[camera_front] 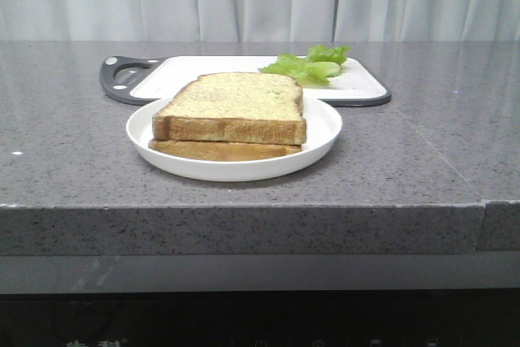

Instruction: Left arm grabs bread, right arm adds lettuce

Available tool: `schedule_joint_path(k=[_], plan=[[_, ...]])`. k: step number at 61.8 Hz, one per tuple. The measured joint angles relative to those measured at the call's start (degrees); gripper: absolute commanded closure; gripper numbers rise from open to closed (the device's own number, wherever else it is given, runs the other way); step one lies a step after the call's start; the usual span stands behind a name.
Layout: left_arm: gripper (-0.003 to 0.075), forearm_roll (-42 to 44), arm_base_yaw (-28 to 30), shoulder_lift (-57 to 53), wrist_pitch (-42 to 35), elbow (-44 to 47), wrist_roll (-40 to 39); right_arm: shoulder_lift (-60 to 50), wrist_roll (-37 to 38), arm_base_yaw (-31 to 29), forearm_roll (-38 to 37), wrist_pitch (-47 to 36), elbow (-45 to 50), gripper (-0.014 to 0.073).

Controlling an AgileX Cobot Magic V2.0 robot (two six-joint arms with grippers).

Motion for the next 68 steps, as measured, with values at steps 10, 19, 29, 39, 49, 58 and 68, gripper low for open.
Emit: schedule_joint_path(k=[10,19,29,39,49,58,68], plan=[[0.0741,0.0,0.0,0.0,0.0,0.0,0.0,0.0,0.0,0.0,0.0,0.0,0.0,0.0661],[0.0741,0.0,0.0,0.0,0.0,0.0,0.0,0.0,0.0,0.0,0.0,0.0,0.0,0.0661],[0.0741,0.0,0.0,0.0,0.0,0.0,0.0,0.0,0.0,0.0,0.0,0.0,0.0,0.0661],[0.0741,0.0,0.0,0.0,0.0,0.0,0.0,0.0,0.0,0.0,0.0,0.0,0.0,0.0661],[0.0741,0.0,0.0,0.0,0.0,0.0,0.0,0.0,0.0,0.0,0.0,0.0,0.0,0.0661],[0.0741,0.3,0.0,0.0,-0.2,0.0,0.0,0.0,0.0,0.0,0.0,-1.1,0.0,0.0661],[0.0741,0.2,0.0,0.0,-2.0,-0.7,0.0,0.0,0.0,0.0,0.8,-1.0,-0.3,0.0661]])
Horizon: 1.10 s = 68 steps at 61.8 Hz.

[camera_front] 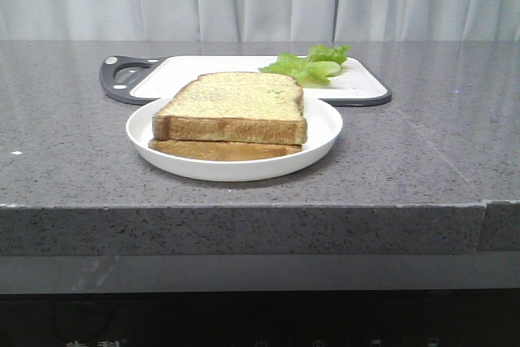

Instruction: Left arm grabs bread, right arm adds lettuce

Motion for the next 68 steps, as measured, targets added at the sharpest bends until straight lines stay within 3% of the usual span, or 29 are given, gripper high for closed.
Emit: schedule_joint_path(k=[18,39,68], plan=[[0.0741,1.1,0.0,3.1,5.6,-15.0,0.0,1.4,0.0,0.0,1.1,5.2,-15.2,0.0661],[0.0741,1.4,0.0,22.0,18.9,-36.5,0.0,21.2,0.0,0.0,1.2,13.1,-37.9,0.0661],[0.0741,1.4,0.0,39.9,20.6,-38.7,0.0,41.0,0.0,0.0,1.2,15.9,-40.1,0.0661]])
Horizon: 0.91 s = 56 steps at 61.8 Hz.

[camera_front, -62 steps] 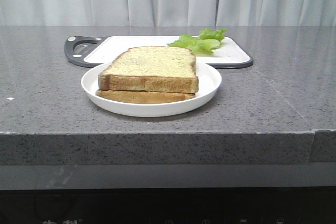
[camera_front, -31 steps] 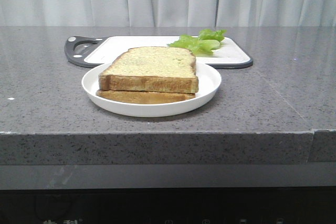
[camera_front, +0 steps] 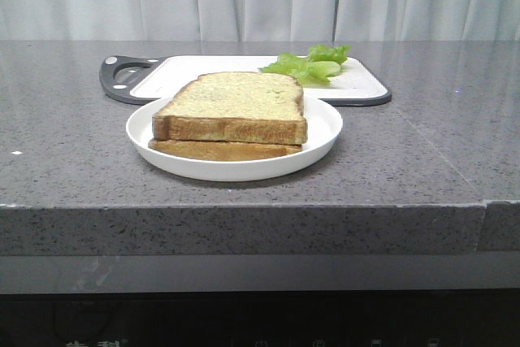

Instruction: Left arm grabs bread, right arm adds lettuce

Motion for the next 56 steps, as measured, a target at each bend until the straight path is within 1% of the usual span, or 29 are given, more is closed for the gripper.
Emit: schedule_joint_path(k=[12,26,29,30,33,35,37,38,39,40,41,42,44,46,49,56], plan=[[0.0741,0.0,0.0,4.6,0.0,0.0,0.0,4.2,0.0,0.0,0.0,0.5,0.0,0.0661],[0.0740,0.5,0.0,6.4,0.1,0.0,0.0,6.2,0.0,0.0,0.0,0.7,0.0,0.0658],[0.0732,0.5,0.0,6.6,0.1,0.0,0.0,6.4,0.0,0.0,0.0,0.7,0.0,0.0643],[0.0723,0.5,0.0,6.7,0.1,0.0,0.0,6.4,0.0,0.0,0.0,0.7,0.0,0.0623],[0.0678,1.0,0.0,7.0,0.1,0.0,0.0,6.4,0.0,0.0,0.0,0.7,0.0,0.0559],[0.0602,1.4,0.0,7.0,0.1,0.0,0.0,6.4,0.0,0.0,0.0,0.7,0.0,0.0467],[0.0540,2.0,0.0,7.2,0.1,0.0,0.0,6.4,0.0,0.0,0.0,0.7,0.0,0.0397],[0.0488,2.2,0.0,7.2,0.1,0.0,0.0,6.4,0.0,0.0,0.0,0.7,0.0,0.0361],[0.0453,2.6,0.0,7.3,0.1,0.0,0.0,6.4,0.0,0.0,0.0,0.7,0.0,0.0326],[0.0401,2.9,0.0,7.3,0.1,0.0,0.0,6.4,0.0,0.0,0.0,0.7,0.0,0.0275],[0.0367,3.2,0.0,7.3,0.1,0.0,0.0,6.4,0.0,0.0,0.0,0.7,0.0,0.0231],[0.0322,3.4,0.0,7.3,0.1,0.0,0.0,6.4,0.0,0.0,0.0,0.7,0.0,0.0205],[0.0269,3.8,0.0,7.3,0.1,0.0,0.0,6.4,0.0,0.0,0.0,0.7,0.0,0.0153],[0.0223,4.2,0.0,7.3,0.1,0.0,0.0,6.4,0.0,0.0,0.0,0.7,0.0,0.0125],[0.0194,4.5,0.0,7.3,0.1,0.0,0.0,6.4,0.0,0.0,0.0,0.7,0.0,0.0102],[0.0198,4.8,0.0,7.3,0.1,0.0,0.0,6.4,0.0,0.0,0.0,0.7,0.0,0.0105]])
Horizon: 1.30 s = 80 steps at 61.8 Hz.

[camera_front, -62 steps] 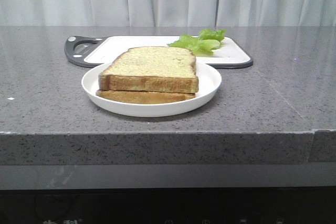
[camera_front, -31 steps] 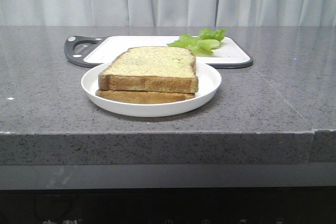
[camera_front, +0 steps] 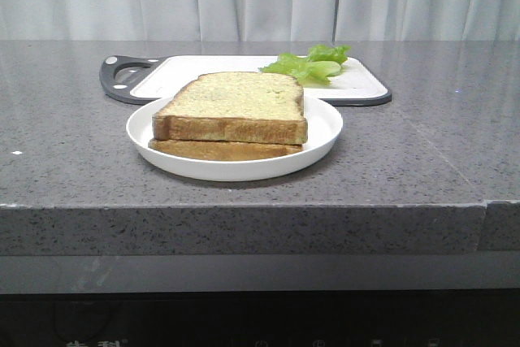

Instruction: Left arm grabs bread, right arm adds lettuce

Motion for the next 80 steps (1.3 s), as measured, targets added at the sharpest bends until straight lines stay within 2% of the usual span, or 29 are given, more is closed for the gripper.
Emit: schedule_joint_path(k=[21,33,46,64,80], plan=[[0.0262,-1.4,0.0,2.9,-0.6,0.0,0.0,0.0,0.0,0.0,0.0,0.0,0.0,0.0105],[0.0282,-12.9,-0.6,4.1,0.0,0.0,0.0,0.0,0.0,0.0,0.0,0.0,0.0,0.0105],[0.0279,-17.2,-7.0,6.5,7.4,-4.5,2.3,0.0,0.0,0.0,0.0,0.0,0.0,0.0105],[0.0281,-20.4,-15.9,18.4,18.5,-16.1,4.1,0.0,-0.1,0.0,0.0,0.0,0.0,0.0105],[0.0281,-27.1,-17.3,32.5,26.5,-26.2,8.9,0.0,-0.1,0.0,0.0,0.0,0.0,0.0105]])
